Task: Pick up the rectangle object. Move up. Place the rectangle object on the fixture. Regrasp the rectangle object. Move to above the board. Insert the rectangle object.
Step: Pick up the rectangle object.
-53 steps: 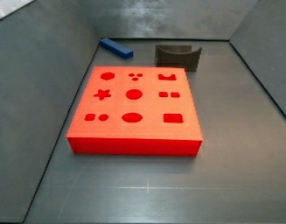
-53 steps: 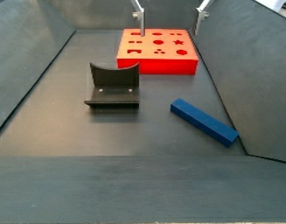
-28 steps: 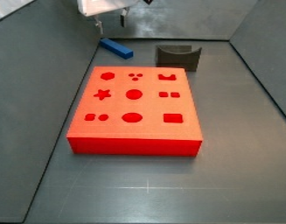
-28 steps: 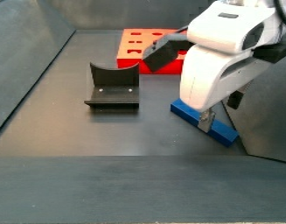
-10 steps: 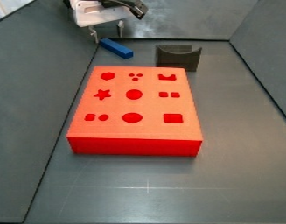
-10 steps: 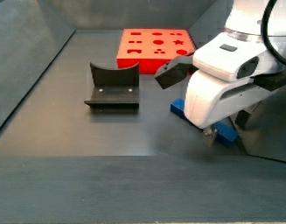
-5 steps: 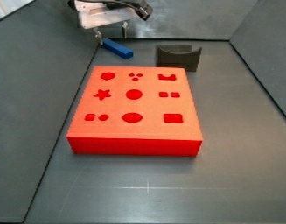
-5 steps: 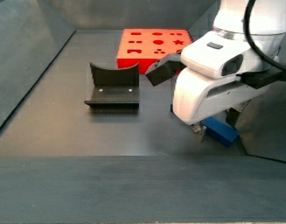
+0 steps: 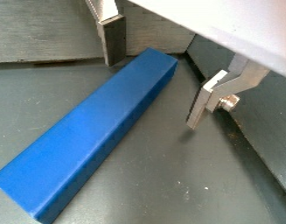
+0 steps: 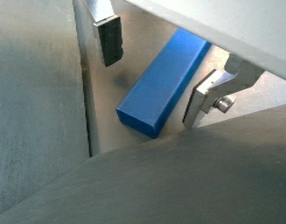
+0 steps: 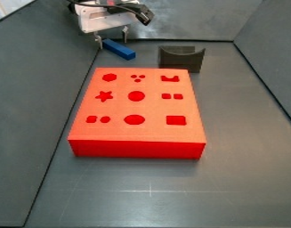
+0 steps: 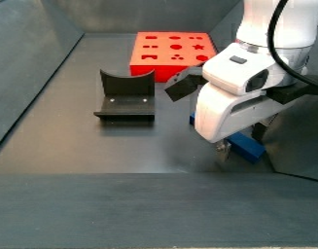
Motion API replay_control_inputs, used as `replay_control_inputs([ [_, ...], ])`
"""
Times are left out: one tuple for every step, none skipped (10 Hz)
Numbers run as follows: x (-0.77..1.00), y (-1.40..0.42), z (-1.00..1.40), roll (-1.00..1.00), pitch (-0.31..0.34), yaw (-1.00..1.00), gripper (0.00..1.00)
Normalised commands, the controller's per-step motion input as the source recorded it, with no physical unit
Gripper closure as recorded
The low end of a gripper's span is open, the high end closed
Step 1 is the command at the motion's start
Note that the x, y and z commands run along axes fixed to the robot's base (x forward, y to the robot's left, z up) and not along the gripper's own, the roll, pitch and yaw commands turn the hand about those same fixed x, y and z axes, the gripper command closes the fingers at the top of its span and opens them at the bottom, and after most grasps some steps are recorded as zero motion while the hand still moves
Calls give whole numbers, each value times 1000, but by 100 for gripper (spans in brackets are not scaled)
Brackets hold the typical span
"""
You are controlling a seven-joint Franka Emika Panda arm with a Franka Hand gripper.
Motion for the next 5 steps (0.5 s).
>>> replay_control_inputs([
  [0, 100, 0, -100, -69, 0, 0],
  [0, 0, -37, 0, 0, 0, 0],
  [-106, 69, -371, -24, -7, 0, 0],
  [-57, 80, -554, -113, 9, -43, 0],
  [-29, 146, -486, -326, 0, -206, 0],
])
